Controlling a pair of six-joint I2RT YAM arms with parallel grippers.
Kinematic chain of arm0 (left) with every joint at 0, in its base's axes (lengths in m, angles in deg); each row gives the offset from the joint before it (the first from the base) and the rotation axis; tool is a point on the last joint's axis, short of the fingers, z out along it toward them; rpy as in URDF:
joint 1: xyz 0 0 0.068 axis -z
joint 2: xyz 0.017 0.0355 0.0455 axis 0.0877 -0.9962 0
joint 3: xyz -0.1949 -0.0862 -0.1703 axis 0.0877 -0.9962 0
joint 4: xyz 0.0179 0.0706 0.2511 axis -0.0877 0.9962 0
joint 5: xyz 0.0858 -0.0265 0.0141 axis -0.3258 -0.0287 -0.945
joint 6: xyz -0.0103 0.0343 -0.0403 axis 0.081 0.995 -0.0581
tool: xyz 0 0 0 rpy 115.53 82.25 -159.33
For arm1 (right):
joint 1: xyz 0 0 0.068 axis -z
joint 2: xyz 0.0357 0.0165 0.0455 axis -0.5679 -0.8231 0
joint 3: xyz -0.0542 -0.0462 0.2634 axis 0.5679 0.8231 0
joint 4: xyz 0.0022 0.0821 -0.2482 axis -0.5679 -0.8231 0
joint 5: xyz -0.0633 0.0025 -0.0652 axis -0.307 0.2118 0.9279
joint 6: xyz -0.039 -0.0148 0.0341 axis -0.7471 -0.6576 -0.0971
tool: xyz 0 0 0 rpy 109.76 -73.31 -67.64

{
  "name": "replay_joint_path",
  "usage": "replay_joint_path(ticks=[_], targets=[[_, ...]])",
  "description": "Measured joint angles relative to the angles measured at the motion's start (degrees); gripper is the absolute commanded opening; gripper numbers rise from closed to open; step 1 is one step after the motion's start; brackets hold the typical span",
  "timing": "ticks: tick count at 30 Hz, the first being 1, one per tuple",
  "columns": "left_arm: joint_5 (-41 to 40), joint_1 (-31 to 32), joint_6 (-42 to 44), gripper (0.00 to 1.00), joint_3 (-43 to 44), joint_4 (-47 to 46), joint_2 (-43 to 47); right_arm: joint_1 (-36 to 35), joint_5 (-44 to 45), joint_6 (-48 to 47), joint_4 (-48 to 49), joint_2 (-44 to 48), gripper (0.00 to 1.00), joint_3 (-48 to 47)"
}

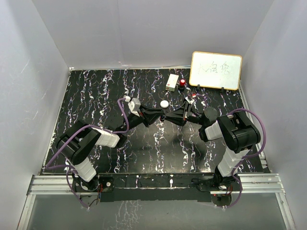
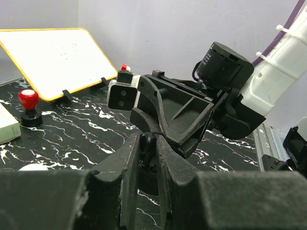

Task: Insert the wireless bluetooth earbuds into the charging case
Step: Place the earbud in the charging case.

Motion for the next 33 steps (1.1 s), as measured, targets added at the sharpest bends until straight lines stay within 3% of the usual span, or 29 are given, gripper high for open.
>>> replay_joint_path(ticks=[33], targets=[[0.9,0.0,-1.4,0.0,0.0,-0.4,0.0,0.0,-0.3,-1.5,0.0,0.7,0.0,0.0]])
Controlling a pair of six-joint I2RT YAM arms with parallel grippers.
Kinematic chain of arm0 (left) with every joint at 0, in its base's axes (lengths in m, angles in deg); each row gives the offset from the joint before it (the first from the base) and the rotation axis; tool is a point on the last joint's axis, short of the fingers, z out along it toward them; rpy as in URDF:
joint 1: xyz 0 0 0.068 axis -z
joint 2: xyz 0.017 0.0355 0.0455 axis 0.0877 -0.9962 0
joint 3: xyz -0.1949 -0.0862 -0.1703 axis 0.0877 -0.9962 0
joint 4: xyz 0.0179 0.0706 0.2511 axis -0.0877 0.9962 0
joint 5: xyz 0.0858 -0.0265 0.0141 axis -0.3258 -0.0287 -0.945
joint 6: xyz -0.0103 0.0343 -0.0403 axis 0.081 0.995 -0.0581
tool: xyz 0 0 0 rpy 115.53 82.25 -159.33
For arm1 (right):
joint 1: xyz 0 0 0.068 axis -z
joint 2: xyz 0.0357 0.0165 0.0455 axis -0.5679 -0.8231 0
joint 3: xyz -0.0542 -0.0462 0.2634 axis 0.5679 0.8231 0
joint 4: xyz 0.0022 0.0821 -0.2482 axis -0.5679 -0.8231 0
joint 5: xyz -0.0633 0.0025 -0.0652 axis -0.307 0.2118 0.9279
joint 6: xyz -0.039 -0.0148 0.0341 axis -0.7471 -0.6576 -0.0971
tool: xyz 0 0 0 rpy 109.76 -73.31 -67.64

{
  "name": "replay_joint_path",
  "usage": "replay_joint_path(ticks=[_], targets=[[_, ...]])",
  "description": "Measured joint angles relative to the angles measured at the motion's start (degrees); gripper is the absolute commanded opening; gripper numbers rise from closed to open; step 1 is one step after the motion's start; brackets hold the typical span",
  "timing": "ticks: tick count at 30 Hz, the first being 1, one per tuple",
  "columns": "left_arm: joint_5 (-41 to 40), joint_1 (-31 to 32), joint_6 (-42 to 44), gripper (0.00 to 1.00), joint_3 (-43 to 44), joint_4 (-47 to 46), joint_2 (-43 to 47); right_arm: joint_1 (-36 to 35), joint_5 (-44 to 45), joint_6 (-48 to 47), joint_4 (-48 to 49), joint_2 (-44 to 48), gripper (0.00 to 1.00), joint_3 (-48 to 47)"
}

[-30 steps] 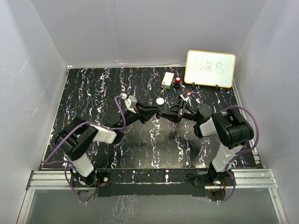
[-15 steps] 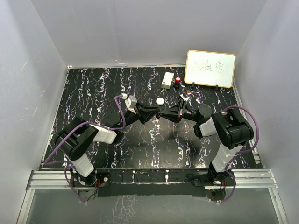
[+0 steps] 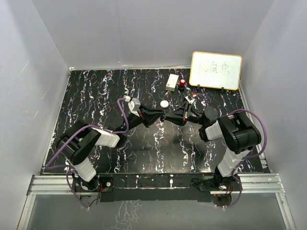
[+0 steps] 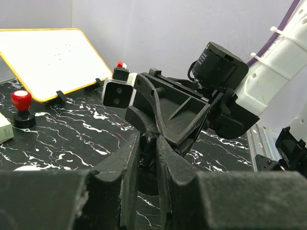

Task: Insert the wireless bluetooth earbuds into the charging case
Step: Place the earbud in the charging case.

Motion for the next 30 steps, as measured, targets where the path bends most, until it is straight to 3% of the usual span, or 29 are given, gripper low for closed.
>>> replay_joint_path(ticks=[30], targets=[[-0.4,0.0,0.3,0.0,-0.2,0.2,0.1,-0.1,-0.2,-0.1,0.0,1.0,0.0,0.0]])
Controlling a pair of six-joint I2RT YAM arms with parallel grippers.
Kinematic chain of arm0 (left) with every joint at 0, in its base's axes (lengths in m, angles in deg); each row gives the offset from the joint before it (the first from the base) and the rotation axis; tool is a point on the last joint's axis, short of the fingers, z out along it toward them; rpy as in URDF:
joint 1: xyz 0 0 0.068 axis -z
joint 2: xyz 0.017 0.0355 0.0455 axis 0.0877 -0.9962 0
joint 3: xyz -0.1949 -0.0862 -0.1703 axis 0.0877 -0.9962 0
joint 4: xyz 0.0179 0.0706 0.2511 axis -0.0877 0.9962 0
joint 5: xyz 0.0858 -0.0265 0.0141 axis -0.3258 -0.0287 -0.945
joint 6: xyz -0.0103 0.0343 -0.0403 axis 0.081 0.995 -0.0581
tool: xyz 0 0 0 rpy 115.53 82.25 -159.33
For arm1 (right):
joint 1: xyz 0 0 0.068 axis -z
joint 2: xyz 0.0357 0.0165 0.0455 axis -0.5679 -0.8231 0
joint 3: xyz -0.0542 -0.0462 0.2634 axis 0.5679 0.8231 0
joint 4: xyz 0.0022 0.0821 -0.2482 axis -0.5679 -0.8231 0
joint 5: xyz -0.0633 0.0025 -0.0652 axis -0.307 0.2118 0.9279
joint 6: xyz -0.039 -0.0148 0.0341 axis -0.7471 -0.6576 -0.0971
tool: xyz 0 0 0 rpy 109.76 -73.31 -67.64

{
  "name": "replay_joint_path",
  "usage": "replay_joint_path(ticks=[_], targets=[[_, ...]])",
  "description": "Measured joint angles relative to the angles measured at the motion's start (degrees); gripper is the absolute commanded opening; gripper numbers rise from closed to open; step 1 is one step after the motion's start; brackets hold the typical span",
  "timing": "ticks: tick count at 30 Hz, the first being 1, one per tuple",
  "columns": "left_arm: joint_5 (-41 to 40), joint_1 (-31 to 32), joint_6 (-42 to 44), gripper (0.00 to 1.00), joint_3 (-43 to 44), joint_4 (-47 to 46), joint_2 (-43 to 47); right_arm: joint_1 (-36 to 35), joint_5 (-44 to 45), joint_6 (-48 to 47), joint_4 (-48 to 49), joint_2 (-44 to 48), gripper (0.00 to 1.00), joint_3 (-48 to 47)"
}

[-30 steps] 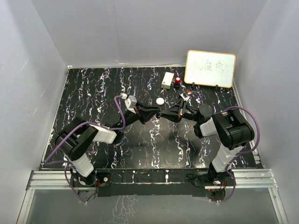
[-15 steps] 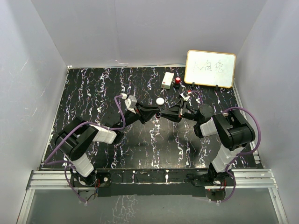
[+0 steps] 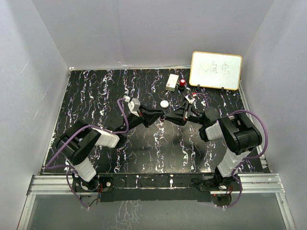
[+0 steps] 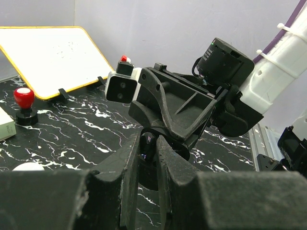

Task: Insert the wireless bluetooth earbuds into the charging case
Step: Place the earbud in the charging case.

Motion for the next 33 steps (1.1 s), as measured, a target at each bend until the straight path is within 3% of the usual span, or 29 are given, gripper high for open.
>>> replay_joint_path(ticks=[15,25,33], targets=[[-0.2,0.0,0.0,0.01,-1.4,-0.2,0.3,0.0,-0.3,-0.2,0.0,0.0,0.0,0.0],[-0.8,0.0,0.0,0.54,-1.4,-0.2,0.3,0.0,-1.0,-0.2,0.0,0.7,0.0,0.0],[-2.8,0.0,0.6,0.88,-3.5,0.2,2.8,0.0,-0.9,-0.2,0.0,0.7,0.0,0.0]])
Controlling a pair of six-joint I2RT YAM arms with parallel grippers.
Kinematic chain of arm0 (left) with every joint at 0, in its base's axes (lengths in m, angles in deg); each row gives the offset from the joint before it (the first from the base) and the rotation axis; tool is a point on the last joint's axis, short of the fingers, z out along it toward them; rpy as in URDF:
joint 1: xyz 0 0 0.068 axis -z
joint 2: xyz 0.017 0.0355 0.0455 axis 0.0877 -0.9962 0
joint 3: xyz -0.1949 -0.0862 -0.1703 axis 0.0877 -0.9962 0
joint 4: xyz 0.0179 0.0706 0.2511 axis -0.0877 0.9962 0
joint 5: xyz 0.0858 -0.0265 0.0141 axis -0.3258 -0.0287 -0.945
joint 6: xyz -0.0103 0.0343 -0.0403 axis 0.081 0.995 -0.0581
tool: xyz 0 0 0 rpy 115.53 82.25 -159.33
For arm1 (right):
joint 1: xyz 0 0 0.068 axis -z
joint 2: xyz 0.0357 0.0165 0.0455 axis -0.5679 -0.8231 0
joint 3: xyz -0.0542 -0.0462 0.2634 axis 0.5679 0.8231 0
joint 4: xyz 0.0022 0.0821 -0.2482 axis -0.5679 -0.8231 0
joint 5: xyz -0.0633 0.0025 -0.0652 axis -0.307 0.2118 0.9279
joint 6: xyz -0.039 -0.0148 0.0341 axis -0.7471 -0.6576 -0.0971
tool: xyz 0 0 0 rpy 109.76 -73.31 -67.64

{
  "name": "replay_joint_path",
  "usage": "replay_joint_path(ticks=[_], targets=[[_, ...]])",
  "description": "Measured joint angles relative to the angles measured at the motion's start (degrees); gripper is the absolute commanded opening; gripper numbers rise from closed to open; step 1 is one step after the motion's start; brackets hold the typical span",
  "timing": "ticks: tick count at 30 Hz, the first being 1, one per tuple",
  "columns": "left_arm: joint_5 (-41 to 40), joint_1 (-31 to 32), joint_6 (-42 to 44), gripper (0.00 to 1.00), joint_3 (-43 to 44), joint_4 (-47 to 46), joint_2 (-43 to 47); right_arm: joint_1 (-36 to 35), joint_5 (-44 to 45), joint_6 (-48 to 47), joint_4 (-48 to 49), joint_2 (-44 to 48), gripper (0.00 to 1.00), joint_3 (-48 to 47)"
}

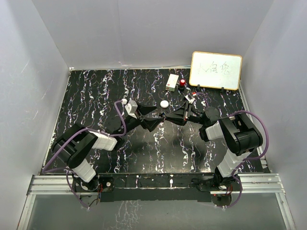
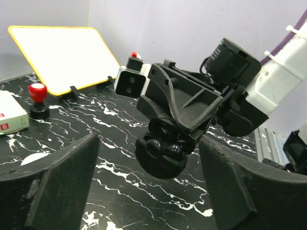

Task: Insert the wireless bluetooth earbuds into the charging case
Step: Place the earbud in the charging case.

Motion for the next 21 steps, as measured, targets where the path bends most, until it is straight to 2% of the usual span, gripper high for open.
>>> replay_joint_path(ticks=[2,11,16,21], targets=[[-1.2,0.0,0.2,0.98,-0.4,0.0,0.9,0.0,0.0,0.0,0.0,0.0,0.0,0.0],[-11.6,-0.4,0.0,0.99,-2.5,1.7,8.7,0.0,0.0,0.0,0.0,0.0,0.0,0.0],[-16.9,-0.8,0.9,0.99,-1.7,11.3,15.7,0.0,0.0,0.0,0.0,0.1,0.0,0.0],[-16.3,-0.8,2.3,0.99,2.5,23.8,18.2,0.0,0.0,-0.2,0.0,0.1,0.0,0.0]])
